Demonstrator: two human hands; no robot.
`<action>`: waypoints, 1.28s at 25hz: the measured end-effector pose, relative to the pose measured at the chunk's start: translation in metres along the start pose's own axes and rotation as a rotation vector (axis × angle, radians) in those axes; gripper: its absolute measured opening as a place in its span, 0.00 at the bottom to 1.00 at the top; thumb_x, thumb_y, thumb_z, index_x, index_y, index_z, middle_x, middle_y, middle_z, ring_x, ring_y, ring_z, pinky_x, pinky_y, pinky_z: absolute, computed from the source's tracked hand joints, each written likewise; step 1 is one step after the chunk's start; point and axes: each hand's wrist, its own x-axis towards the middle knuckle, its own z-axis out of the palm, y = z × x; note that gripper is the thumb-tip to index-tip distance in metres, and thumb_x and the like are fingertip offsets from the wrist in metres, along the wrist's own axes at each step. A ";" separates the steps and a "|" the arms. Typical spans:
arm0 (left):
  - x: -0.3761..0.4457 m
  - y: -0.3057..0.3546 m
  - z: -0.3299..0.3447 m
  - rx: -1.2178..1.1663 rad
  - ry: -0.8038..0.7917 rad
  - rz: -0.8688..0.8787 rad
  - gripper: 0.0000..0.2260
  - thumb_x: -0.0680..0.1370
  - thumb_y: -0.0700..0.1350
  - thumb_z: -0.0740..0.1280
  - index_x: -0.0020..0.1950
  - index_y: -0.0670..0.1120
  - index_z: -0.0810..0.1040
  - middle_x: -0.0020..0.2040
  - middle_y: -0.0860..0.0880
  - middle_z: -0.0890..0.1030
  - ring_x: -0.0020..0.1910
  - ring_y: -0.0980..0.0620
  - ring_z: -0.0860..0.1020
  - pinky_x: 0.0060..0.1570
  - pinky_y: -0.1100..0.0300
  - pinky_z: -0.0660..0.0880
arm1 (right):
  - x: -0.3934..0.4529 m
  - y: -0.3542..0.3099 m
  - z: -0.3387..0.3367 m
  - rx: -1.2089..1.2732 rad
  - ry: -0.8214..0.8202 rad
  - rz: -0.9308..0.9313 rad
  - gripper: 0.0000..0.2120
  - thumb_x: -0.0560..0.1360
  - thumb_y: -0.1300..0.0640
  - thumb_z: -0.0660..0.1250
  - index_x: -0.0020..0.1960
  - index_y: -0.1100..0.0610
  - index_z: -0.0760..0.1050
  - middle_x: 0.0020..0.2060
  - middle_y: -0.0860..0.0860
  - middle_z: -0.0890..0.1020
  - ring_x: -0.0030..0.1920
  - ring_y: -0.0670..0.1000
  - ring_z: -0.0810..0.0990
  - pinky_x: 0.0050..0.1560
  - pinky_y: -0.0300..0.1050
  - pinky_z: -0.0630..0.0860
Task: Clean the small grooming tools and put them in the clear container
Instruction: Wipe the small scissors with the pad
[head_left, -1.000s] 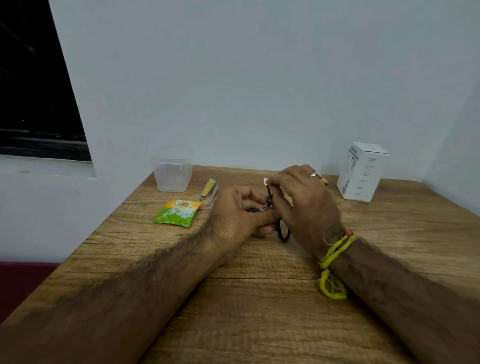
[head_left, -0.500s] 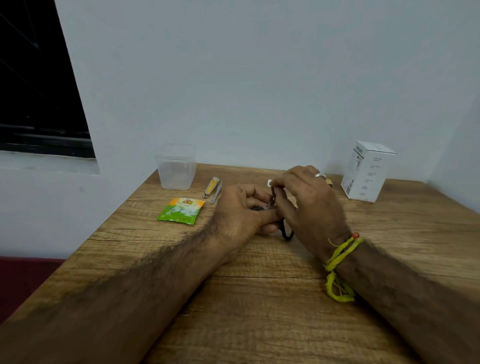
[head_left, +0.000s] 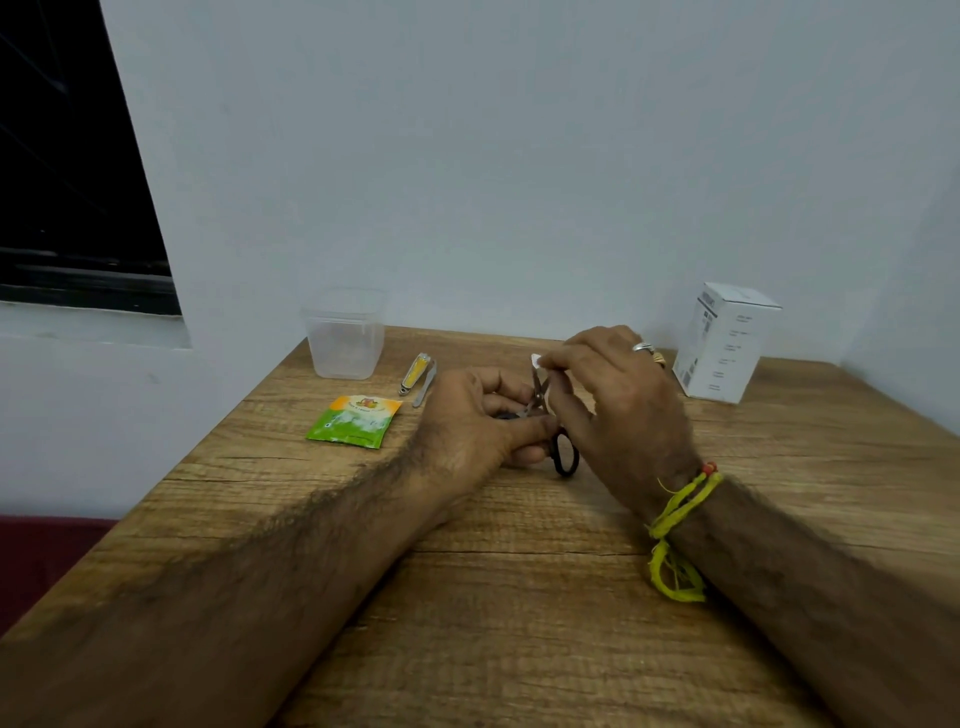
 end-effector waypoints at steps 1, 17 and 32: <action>0.000 0.000 0.001 -0.002 -0.001 0.003 0.12 0.70 0.35 0.79 0.50 0.39 0.80 0.42 0.41 0.86 0.36 0.47 0.85 0.32 0.60 0.81 | 0.000 -0.001 0.000 0.015 0.015 0.014 0.07 0.79 0.59 0.66 0.48 0.62 0.81 0.44 0.54 0.81 0.46 0.55 0.78 0.47 0.51 0.75; -0.001 -0.001 0.001 -0.012 0.016 0.018 0.11 0.69 0.33 0.78 0.48 0.40 0.81 0.42 0.40 0.85 0.38 0.46 0.86 0.36 0.58 0.83 | -0.001 -0.004 -0.001 -0.112 -0.193 -0.103 0.06 0.73 0.63 0.69 0.50 0.62 0.80 0.46 0.57 0.80 0.48 0.58 0.77 0.44 0.56 0.77; -0.002 0.003 0.001 -0.008 0.010 -0.001 0.11 0.70 0.36 0.78 0.50 0.41 0.80 0.42 0.43 0.86 0.40 0.46 0.86 0.34 0.59 0.82 | 0.004 -0.001 0.005 -0.039 -0.144 -0.029 0.06 0.77 0.60 0.65 0.47 0.59 0.81 0.45 0.54 0.80 0.48 0.57 0.77 0.44 0.58 0.75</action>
